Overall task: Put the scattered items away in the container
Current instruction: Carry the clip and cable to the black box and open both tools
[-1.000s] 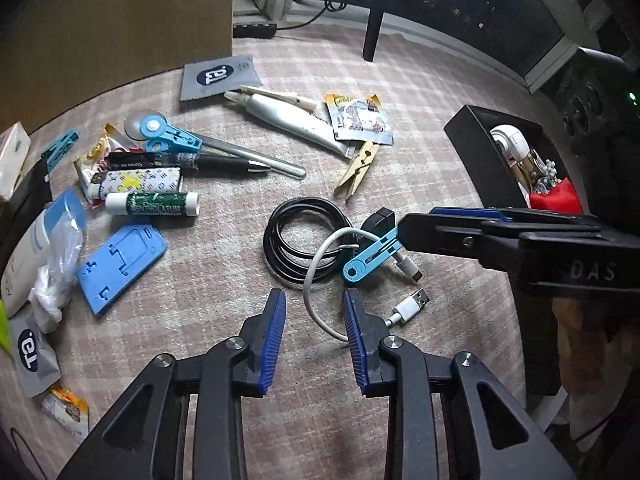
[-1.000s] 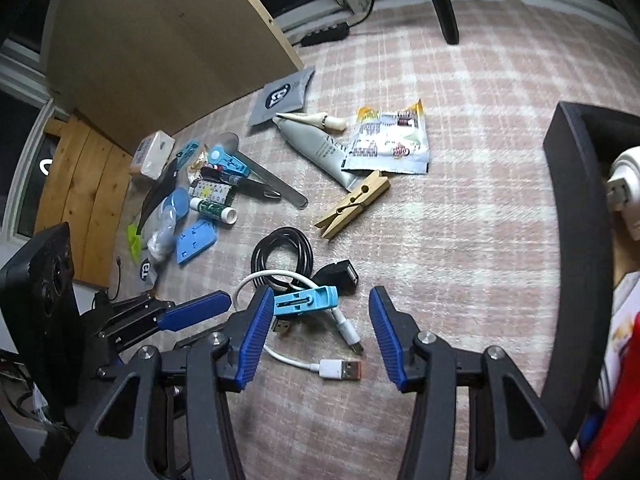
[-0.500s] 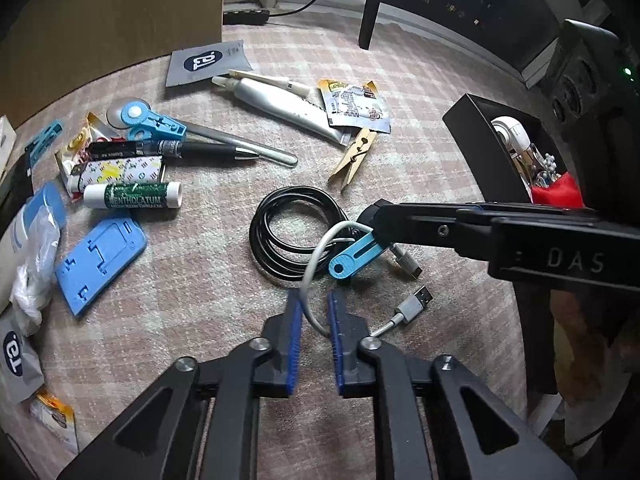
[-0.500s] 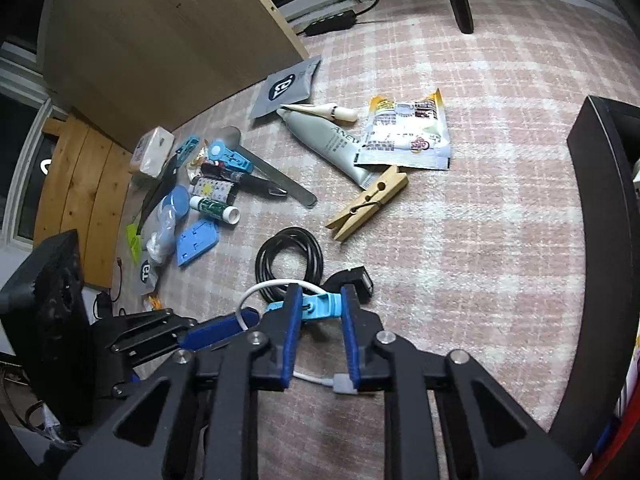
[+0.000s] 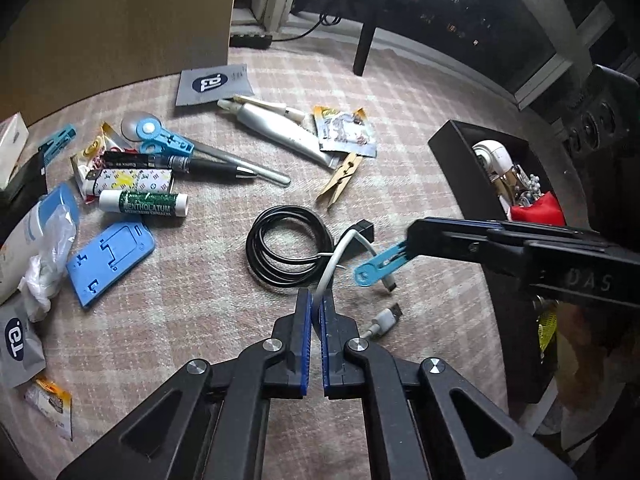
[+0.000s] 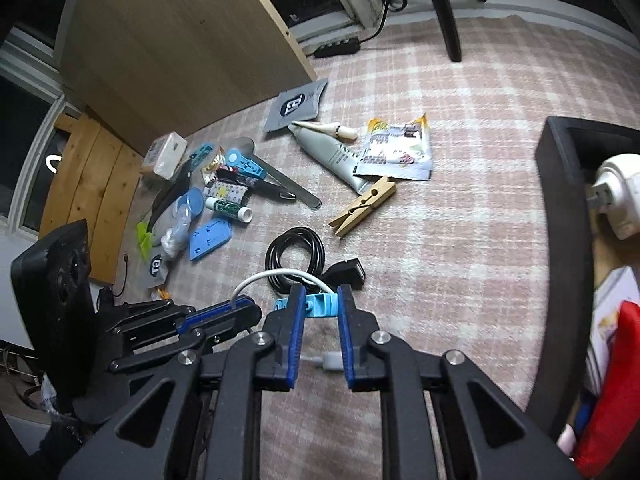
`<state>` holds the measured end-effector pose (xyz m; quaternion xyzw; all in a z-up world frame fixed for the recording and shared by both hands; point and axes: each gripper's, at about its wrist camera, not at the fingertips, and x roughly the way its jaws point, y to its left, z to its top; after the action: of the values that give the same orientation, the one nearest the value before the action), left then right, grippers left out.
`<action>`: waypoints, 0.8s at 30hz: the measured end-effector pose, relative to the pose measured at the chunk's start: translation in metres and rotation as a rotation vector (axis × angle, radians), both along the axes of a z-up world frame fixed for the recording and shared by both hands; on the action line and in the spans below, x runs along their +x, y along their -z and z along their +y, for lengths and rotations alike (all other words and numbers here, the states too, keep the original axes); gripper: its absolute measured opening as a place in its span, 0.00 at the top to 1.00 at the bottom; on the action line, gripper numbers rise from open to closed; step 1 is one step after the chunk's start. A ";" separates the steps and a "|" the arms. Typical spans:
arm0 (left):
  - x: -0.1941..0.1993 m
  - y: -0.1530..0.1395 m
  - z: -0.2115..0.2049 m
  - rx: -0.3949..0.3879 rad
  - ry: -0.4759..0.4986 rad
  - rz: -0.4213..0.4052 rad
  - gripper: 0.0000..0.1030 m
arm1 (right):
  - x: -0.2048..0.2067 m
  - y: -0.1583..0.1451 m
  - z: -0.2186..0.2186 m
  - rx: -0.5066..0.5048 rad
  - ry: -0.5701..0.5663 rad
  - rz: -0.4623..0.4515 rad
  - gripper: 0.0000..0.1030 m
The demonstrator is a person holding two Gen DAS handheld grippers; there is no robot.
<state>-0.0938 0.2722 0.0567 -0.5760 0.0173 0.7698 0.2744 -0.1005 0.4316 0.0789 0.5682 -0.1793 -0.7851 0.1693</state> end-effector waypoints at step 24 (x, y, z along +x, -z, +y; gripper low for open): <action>0.036 -0.105 0.109 0.133 0.213 0.149 0.97 | 0.075 -0.093 0.186 0.193 0.360 0.158 0.84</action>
<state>-0.0574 0.3808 0.1618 -0.4929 0.0477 0.7763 0.3901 -0.0252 0.6171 0.1714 0.4771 -0.1880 -0.8584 -0.0152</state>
